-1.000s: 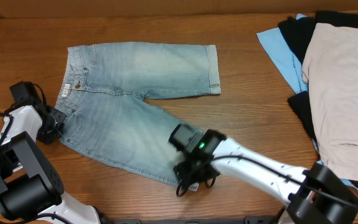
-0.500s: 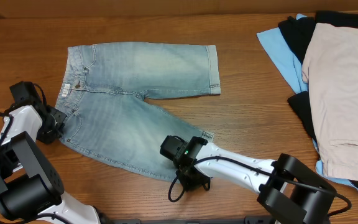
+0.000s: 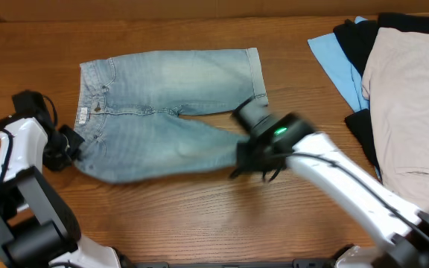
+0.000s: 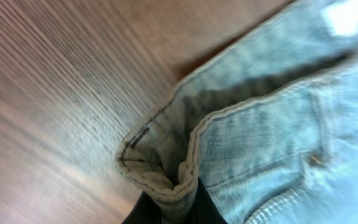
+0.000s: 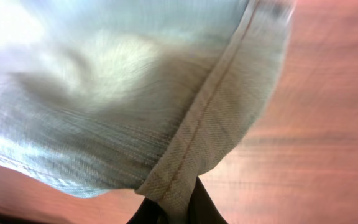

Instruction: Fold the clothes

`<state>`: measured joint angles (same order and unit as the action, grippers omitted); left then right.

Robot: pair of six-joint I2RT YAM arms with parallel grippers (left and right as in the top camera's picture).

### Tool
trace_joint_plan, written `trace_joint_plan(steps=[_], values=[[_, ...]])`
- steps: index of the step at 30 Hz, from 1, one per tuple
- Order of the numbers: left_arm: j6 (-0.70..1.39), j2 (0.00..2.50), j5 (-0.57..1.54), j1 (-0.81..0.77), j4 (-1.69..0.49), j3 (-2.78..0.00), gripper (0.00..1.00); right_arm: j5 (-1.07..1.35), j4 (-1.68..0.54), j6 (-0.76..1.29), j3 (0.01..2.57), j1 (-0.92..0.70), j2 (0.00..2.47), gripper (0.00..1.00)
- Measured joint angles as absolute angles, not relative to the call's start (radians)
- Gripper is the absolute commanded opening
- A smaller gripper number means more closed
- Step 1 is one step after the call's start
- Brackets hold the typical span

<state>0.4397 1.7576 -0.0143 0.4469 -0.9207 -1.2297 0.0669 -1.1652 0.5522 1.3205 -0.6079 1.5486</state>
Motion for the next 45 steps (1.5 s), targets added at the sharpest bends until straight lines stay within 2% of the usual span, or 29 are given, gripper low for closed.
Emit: trace_joint_plan(steps=[6, 12, 16, 21, 26, 35, 45], values=[[0.41, 1.521, 0.031, 0.352, -1.089, -1.46, 0.04, 0.069, -1.283, 0.494, 1.504, -0.448, 1.486, 0.04], [0.395, 1.366, 0.035, 0.34, -1.216, -1.569, 0.04, 0.052, -1.417, 0.475, 1.58, -0.435, 1.437, 0.04], [0.387, 1.293, 0.034, 0.34, -1.269, -1.578, 0.04, 0.048, -1.427, 0.476, 1.584, -0.435, 1.378, 0.04], [0.393, 1.297, 0.016, 0.34, -1.294, -1.555, 0.04, 0.026, -1.295, 0.458, 1.585, -0.434, 1.406, 0.04], [0.461, 1.361, -0.019, 0.34, -1.259, -1.422, 0.04, 0.004, -1.176, 0.414, 1.588, -0.434, 1.557, 0.04], [0.599, 1.502, -0.085, 0.34, -1.026, -1.232, 0.04, -0.007, -0.889, 0.339, 1.588, -0.406, 1.824, 0.05], [0.709, 1.72, -0.1, 0.34, -0.862, -1.217, 0.04, 0.005, -0.584, 0.286, 1.588, -0.406, 1.93, 0.08]])
